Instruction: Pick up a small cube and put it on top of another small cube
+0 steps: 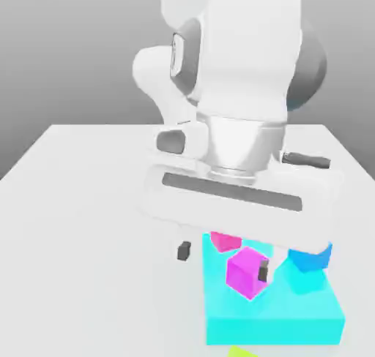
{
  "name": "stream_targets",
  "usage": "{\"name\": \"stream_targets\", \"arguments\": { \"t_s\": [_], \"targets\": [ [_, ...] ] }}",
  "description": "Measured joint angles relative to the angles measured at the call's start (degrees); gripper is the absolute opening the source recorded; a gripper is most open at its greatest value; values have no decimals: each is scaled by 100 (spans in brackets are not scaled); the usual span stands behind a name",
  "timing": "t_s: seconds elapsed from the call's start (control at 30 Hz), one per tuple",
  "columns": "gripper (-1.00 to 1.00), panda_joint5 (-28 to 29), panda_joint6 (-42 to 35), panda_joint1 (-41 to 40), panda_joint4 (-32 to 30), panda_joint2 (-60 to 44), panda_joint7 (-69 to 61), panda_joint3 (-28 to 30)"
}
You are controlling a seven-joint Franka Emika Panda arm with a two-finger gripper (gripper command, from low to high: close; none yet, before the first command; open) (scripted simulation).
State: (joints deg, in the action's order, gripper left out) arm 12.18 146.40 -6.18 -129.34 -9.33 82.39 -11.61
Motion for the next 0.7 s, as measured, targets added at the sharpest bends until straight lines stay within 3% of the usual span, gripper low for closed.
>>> {"name": "stream_targets", "arguments": {
  "t_s": [0.2, 0.33, 0.37, 0.57, 0.7],
  "targets": [
    [0, -210, 388, 140, 33, -1158, 485, -23],
    [0, -49, 947, 322, 195, -1984, 703, 179],
    [-100, 3, 1078, 372, 235, -2159, 743, 239],
    [-100, 30, 1153, 396, 255, -2247, 765, 268],
    [-100, -175, 720, 257, 119, -1677, 617, 86]
  ]
}}
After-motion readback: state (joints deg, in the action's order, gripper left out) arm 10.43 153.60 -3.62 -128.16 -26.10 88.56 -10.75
